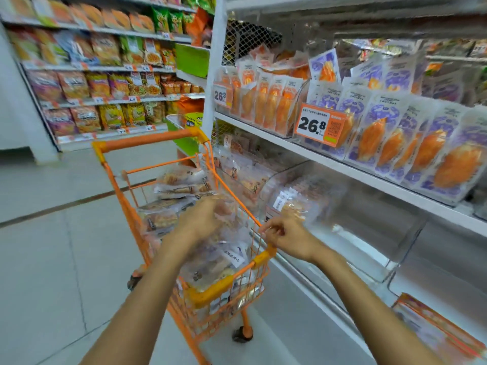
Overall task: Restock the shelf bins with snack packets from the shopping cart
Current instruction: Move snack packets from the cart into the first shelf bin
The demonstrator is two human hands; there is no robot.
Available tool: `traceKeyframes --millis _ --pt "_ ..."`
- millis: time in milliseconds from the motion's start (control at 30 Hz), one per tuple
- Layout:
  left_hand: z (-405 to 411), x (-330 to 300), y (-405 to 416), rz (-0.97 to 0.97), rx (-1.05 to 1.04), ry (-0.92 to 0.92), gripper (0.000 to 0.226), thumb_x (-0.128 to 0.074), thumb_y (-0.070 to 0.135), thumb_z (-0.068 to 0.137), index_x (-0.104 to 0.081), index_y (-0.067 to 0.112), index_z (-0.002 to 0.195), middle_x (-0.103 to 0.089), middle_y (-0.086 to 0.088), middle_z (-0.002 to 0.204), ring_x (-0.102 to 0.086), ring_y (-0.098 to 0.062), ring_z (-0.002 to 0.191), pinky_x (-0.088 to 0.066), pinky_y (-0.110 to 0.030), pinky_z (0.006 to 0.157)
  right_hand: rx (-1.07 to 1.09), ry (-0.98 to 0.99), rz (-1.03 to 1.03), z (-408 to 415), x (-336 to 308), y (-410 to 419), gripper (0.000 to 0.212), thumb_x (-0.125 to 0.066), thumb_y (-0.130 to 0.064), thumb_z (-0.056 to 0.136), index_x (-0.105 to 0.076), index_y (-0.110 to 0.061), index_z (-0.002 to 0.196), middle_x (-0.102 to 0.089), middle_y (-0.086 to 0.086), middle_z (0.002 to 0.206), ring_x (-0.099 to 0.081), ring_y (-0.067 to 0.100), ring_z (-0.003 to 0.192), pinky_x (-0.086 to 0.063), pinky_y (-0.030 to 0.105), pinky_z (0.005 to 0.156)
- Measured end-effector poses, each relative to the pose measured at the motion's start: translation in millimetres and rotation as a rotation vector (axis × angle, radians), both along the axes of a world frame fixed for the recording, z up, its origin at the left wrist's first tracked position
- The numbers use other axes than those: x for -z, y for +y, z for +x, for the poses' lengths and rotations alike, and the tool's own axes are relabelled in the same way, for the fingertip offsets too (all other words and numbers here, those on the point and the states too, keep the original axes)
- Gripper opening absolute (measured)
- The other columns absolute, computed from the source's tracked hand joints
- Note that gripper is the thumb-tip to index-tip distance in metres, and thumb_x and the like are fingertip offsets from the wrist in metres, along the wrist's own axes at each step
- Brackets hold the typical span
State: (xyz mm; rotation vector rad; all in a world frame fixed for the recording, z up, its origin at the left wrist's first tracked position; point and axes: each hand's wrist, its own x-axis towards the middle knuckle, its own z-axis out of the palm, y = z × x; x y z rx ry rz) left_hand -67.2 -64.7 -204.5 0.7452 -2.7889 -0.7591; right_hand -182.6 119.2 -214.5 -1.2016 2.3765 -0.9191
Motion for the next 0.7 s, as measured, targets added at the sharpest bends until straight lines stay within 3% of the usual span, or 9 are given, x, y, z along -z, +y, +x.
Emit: traceKeyframes --millis 100,167,267,367,433,500,633,700 --pt "59.4 19.2 3.2 0.094 -0.227 0.216 0.034 -0.052 0.003 0.089 -0.061 0.024 0.114 -0.059 0.009 0.122 -0.059 -0.012 0.102 -0.049 -0.032 0.079 -0.066 -0.108 -0.037 42.6 20.6 -19.0 0.021 -0.054 -0.007 0.091 -0.067 -0.021 0.098 -0.064 0.001 0.083 -0.059 0.021 0.075 -0.049 0.038 0.073" --pt "81.1 25.2 4.1 0.051 -0.329 0.305 0.031 -0.053 0.006 0.090 -0.063 0.030 0.107 -0.063 0.009 0.117 -0.061 -0.014 0.103 -0.051 -0.033 0.077 -0.059 0.040 -0.033 64.3 34.6 -29.2 0.019 -0.056 -0.015 0.093 -0.065 -0.024 0.107 -0.065 -0.002 0.101 -0.059 0.019 0.093 -0.049 0.036 0.082" --pt "92.6 22.1 -5.6 -0.080 -0.354 0.293 0.031 -0.050 0.011 0.092 -0.064 0.032 0.110 -0.067 0.001 0.114 -0.060 -0.021 0.109 -0.051 -0.035 0.079 -0.039 0.367 -0.043 82.8 38.6 -44.4 0.041 -0.058 -0.012 0.089 -0.054 -0.025 0.128 -0.057 -0.004 0.128 -0.046 0.018 0.121 -0.040 0.035 0.098" --pt "96.9 29.7 -19.1 -0.017 -0.195 0.094 0.034 -0.042 0.013 0.099 -0.058 0.024 0.127 -0.059 0.000 0.129 -0.051 -0.021 0.121 -0.044 -0.034 0.092 -0.292 0.322 0.081 89.5 34.8 -62.4 0.071 -0.054 0.001 0.086 -0.034 -0.032 0.145 -0.027 -0.006 0.155 -0.017 0.017 0.144 -0.024 0.044 0.114" --pt "96.8 38.7 -26.3 0.100 -0.032 -0.030 0.034 -0.038 0.018 0.102 -0.052 0.016 0.133 -0.050 -0.002 0.138 -0.040 -0.019 0.131 -0.034 -0.032 0.106 -0.423 0.204 0.138 84.6 35.4 -72.6 0.077 -0.055 0.002 0.086 -0.029 -0.037 0.147 -0.011 -0.009 0.160 -0.006 0.014 0.147 -0.023 0.044 0.116" --pt "95.6 45.5 -33.9 0.155 -0.017 0.025 0.033 -0.038 0.018 0.102 -0.055 0.015 0.131 -0.051 -0.003 0.137 -0.038 -0.019 0.132 -0.031 -0.034 0.110 -0.448 0.084 0.128 76.2 39.4 -80.2 0.077 -0.059 0.000 0.087 -0.031 -0.041 0.146 -0.010 -0.012 0.160 -0.007 0.013 0.148 -0.031 0.042 0.112" --pt "95.9 38.0 -43.5 0.307 -0.181 0.293 0.035 -0.037 0.007 0.100 -0.059 0.015 0.126 -0.057 0.000 0.129 -0.051 -0.009 0.113 -0.039 -0.018 0.087 -0.473 -0.031 0.000 68.7 43.6 -79.6 0.055 -0.060 -0.022 0.094 -0.040 -0.038 0.142 -0.030 -0.013 0.154 -0.023 0.006 0.143 -0.030 0.029 0.114" --pt "98.3 34.9 -46.7 0.248 -0.279 0.407 0.031 -0.040 0.013 0.100 -0.062 0.019 0.122 -0.058 0.005 0.125 -0.050 -0.007 0.107 -0.037 -0.022 0.084 -0.461 -0.143 -0.066 65.7 38.3 -75.1 0.042 -0.050 -0.028 0.098 -0.045 -0.035 0.139 -0.039 -0.015 0.148 -0.033 0.001 0.137 -0.033 0.019 0.109"
